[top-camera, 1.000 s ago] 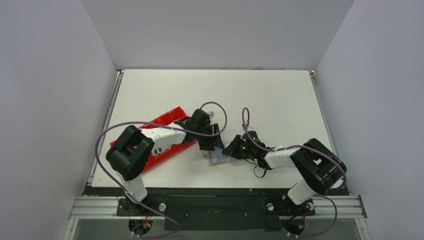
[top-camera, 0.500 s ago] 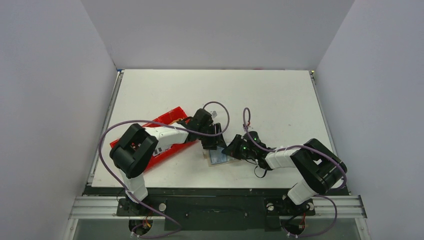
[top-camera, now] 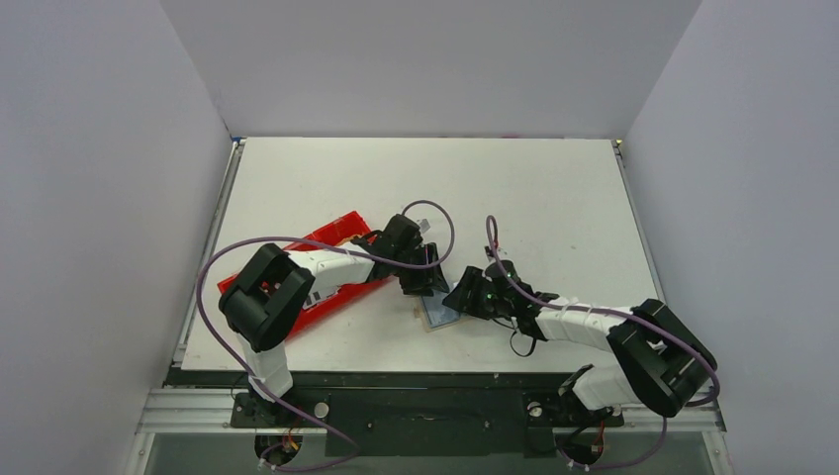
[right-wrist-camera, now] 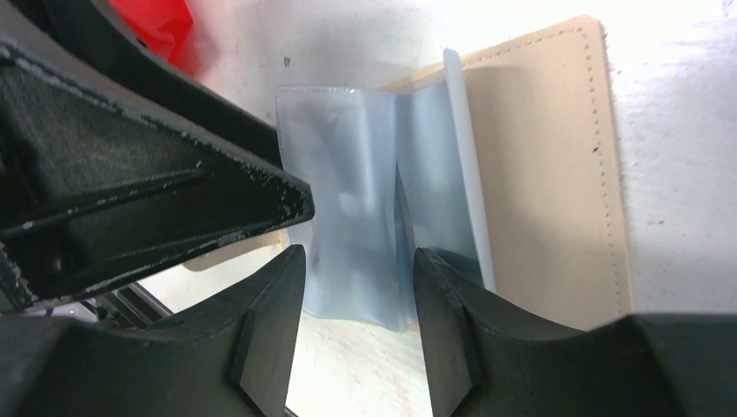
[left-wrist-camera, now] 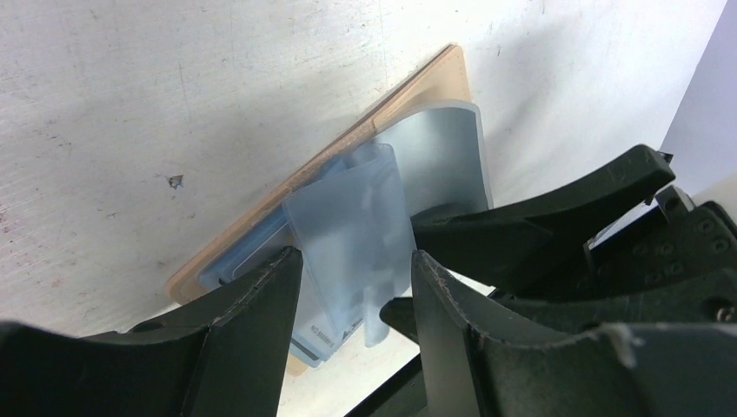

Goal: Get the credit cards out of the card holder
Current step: Remove the credit card from the card holder.

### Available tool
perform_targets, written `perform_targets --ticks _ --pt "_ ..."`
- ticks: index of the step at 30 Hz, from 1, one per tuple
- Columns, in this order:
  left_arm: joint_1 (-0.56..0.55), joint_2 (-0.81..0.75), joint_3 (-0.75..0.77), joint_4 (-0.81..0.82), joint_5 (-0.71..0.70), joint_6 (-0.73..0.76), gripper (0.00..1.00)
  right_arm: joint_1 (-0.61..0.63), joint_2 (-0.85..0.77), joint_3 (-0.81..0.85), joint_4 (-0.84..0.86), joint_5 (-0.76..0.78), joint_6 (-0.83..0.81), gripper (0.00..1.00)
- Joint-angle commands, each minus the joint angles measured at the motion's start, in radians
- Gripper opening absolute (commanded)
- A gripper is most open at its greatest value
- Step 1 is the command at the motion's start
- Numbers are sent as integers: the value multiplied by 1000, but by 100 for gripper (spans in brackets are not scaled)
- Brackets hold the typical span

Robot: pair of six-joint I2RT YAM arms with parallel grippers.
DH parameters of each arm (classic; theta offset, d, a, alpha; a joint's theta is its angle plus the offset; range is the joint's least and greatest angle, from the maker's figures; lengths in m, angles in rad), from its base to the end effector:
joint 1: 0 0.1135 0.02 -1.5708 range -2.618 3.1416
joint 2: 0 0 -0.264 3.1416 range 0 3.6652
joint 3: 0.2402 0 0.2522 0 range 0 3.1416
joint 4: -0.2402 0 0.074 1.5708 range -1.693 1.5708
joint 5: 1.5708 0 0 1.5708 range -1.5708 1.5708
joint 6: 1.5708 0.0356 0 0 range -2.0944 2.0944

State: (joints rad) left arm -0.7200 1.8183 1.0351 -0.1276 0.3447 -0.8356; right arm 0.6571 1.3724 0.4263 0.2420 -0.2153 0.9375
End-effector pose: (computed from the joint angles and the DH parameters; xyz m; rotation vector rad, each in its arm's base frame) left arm 0.2676 -0.2507 0.1542 0.0048 2.7384 -0.9960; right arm 0.1876 0.1543 0.1383 0.2250 2.4860 1.0135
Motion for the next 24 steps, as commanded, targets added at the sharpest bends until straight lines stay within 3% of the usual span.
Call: perform_targets --ticks 1,8,15,24 --pt "-9 26 28 13 -12 -2 47 36 -52 41 -68 55 -47 46" --pt "-19 32 32 30 7 -13 47 81 -129 48 -121 130 -62 47" --pt "-30 42 58 36 23 -17 47 166 -217 115 -294 322 -104 50" --pt "-49 72 103 41 39 -25 40 181 -293 117 -390 418 -112 50"
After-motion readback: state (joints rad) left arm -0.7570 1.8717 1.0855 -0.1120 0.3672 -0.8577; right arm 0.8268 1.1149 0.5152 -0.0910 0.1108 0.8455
